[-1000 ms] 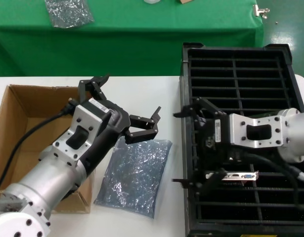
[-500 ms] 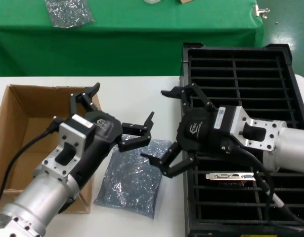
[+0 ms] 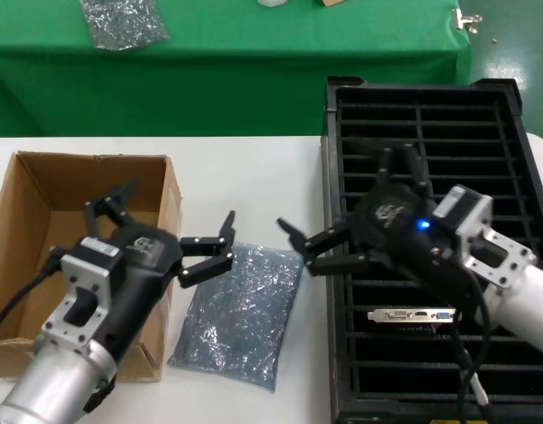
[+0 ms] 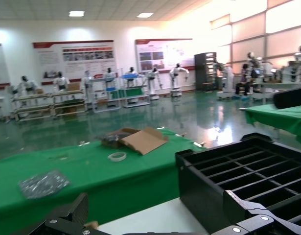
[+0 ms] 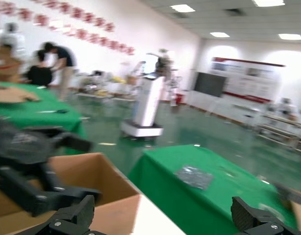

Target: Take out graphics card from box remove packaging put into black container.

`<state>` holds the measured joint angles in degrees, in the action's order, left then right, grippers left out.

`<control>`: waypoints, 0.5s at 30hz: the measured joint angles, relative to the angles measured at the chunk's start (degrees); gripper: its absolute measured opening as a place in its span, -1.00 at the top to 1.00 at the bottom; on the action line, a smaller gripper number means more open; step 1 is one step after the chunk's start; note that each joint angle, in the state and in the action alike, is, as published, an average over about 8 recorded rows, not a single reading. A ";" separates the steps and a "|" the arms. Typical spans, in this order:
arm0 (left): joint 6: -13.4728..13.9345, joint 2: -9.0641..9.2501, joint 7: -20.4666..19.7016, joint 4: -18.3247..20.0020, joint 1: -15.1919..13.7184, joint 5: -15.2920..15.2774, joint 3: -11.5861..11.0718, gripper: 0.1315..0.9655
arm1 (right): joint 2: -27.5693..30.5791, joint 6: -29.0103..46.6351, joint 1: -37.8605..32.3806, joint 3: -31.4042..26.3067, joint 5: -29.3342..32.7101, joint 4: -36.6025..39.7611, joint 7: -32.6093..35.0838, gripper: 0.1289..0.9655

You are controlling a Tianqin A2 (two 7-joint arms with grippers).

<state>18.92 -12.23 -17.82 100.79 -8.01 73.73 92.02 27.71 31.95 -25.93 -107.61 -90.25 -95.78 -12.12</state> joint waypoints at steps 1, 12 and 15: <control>-0.71 -0.19 0.67 -0.34 0.30 1.11 -0.01 -1.00 | -0.40 -1.20 0.97 0.60 -0.48 0.15 0.46 -1.00; -8.54 -2.24 8.04 -4.13 3.63 13.27 -0.16 -1.00 | -4.77 -14.42 11.73 7.22 -5.82 1.85 5.47 -1.00; -10.65 -2.79 10.03 -5.13 4.51 16.55 -0.20 -1.00 | -5.93 -17.99 14.60 8.97 -7.25 2.31 6.82 -1.00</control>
<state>8.27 -15.02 -7.80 95.66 -3.50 90.28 91.83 21.79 13.95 -11.33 -98.63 -97.51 -93.47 -5.30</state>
